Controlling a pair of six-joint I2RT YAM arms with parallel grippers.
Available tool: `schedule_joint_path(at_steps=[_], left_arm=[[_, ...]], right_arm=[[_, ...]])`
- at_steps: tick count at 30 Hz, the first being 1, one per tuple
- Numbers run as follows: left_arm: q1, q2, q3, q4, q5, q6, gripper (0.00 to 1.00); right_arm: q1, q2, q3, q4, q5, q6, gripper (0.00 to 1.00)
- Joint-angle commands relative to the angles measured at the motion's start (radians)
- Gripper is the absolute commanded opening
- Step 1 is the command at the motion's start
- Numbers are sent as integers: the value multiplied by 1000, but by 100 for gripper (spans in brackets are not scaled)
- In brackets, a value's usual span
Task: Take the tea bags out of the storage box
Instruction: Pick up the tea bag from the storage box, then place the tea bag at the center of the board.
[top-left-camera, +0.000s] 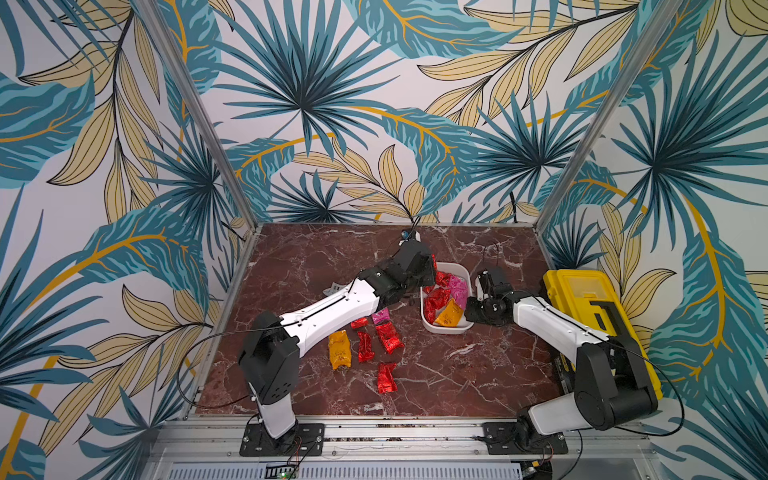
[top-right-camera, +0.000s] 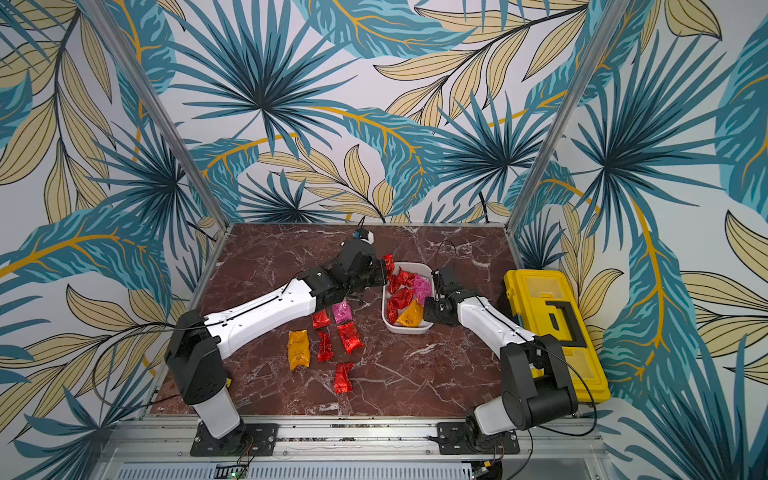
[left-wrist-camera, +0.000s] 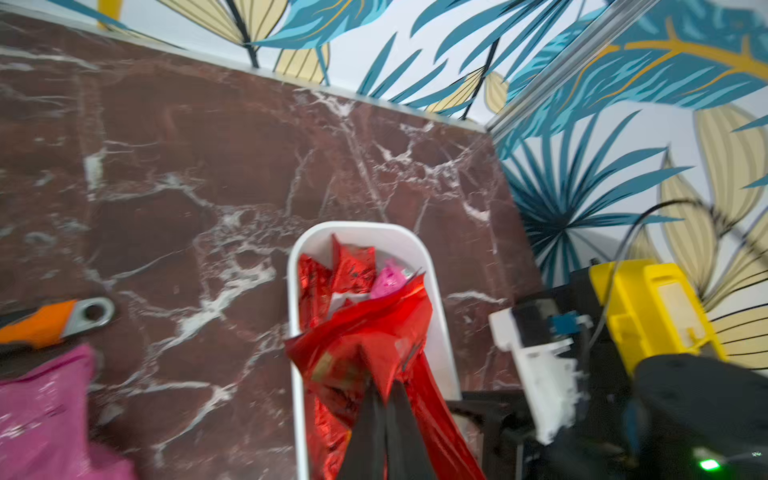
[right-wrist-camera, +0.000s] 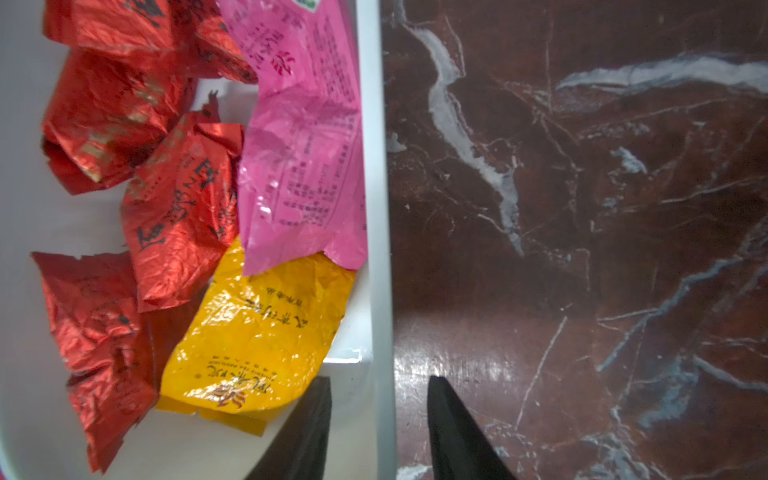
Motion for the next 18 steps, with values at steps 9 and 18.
schedule_joint_path(at_steps=[9,18], left_arm=[[63,115,-109,-81,22,231,0],[63,265,-49,-138,-30,245,11]], right_arm=[[-2,-145,10,-51,16,4,59],[-2,-197,22,-87,16,19,60]])
